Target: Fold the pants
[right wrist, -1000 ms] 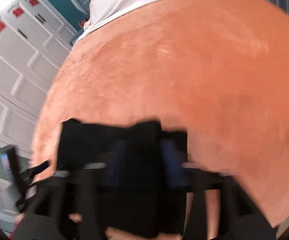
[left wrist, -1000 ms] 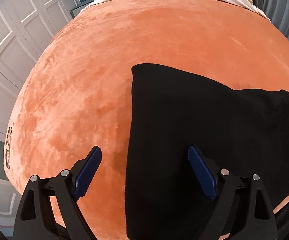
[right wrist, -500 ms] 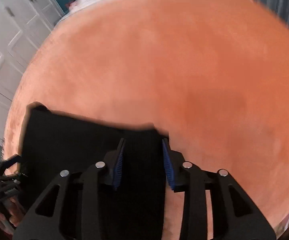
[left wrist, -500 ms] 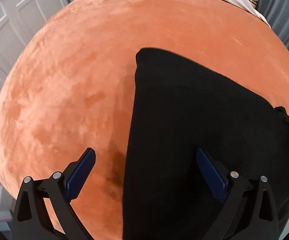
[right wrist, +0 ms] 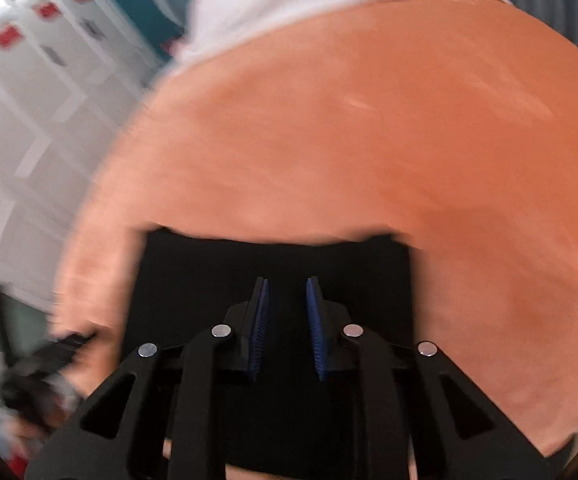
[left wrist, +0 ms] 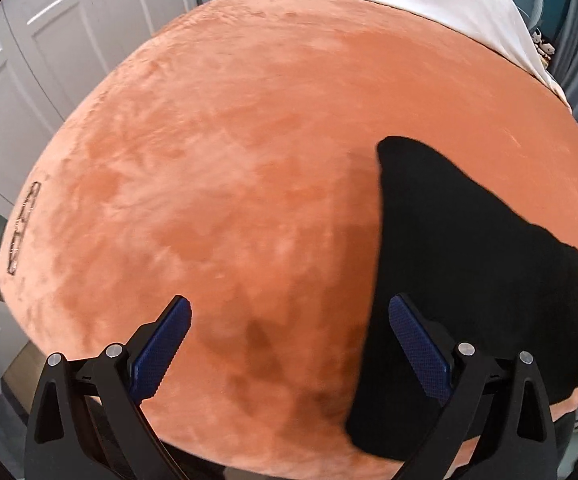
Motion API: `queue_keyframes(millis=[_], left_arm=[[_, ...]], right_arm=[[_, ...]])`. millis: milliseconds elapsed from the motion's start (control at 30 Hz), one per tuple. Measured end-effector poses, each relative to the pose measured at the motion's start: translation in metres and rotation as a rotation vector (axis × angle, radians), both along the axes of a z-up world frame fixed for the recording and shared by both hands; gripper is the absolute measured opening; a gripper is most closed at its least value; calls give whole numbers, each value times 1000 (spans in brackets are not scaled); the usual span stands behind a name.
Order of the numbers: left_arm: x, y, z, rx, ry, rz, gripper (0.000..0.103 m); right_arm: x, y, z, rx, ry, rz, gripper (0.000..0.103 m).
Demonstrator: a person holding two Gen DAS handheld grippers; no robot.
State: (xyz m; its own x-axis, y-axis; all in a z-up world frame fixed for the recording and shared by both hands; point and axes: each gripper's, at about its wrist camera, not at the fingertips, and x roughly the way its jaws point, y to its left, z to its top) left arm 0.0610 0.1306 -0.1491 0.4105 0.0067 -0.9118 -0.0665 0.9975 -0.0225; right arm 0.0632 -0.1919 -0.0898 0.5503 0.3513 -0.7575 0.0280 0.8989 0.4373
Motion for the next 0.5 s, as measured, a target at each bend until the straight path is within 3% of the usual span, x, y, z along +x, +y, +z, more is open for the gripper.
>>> queue_keyframes(millis=[100, 167, 200, 267, 333, 367, 400, 433, 500], left_arm=[[-3, 3, -7, 2, 22, -3, 98], [-5, 0, -9, 16, 33, -10, 97], [-8, -1, -7, 21, 26, -18, 97], [-17, -1, -1, 25, 0, -27, 97], [-20, -3, 1, 16, -2, -46, 97], [-20, -6, 0, 9, 2, -52, 97], [-19, -9, -1, 4, 13, -58, 97], [-18, -13, 0, 2, 21, -67, 97], [-21, -18, 4, 5, 2, -78, 97]], right_arm=[[28, 50, -14, -45, 35, 177, 19], [57, 69, -52, -119, 199, 163, 21], [62, 73, -51, -65, 203, 129, 21], [67, 96, -31, 103, 120, 168, 21], [79, 134, -32, 54, 114, 238, 24], [93, 160, -51, -61, 149, 271, 26], [98, 168, -62, -93, 172, 277, 26], [107, 169, -75, -73, 199, 258, 26], [115, 154, -65, 40, 226, 199, 29]])
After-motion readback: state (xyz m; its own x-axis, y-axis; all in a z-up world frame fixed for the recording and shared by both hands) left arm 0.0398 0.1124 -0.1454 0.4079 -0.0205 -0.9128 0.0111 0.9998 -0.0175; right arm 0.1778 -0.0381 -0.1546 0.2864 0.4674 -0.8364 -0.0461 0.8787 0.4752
